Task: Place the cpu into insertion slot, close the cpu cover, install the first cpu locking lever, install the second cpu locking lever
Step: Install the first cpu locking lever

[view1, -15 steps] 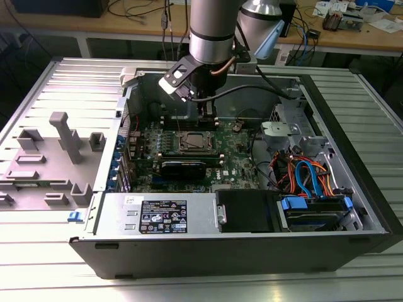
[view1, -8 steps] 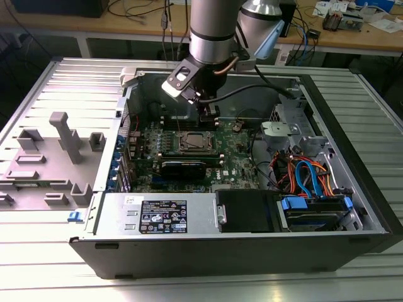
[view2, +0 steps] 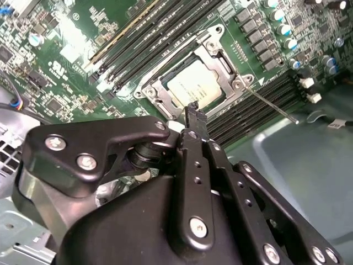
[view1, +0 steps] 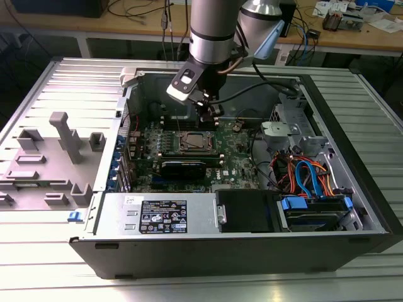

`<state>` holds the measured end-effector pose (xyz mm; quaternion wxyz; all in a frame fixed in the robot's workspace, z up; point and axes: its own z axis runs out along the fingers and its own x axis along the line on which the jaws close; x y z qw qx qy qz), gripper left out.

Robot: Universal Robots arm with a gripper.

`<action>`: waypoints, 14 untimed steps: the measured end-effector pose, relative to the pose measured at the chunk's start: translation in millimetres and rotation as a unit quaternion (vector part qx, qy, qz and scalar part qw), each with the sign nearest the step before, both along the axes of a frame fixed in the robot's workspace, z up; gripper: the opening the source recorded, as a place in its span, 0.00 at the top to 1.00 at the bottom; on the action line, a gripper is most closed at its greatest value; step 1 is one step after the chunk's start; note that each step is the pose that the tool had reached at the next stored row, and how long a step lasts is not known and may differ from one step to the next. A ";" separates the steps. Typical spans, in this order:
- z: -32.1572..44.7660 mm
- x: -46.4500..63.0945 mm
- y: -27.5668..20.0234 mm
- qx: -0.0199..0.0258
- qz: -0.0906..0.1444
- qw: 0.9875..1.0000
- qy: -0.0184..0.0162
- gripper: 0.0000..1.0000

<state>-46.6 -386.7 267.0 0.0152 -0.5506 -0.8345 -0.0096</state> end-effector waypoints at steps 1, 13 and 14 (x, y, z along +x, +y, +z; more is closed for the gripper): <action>0.0 0.0 0.0 0.000 0.004 1.000 0.000 0.89; 0.0 -0.2 -0.1 0.000 0.025 1.000 0.000 0.89; 0.0 -0.2 -0.1 0.000 0.032 0.999 0.000 0.89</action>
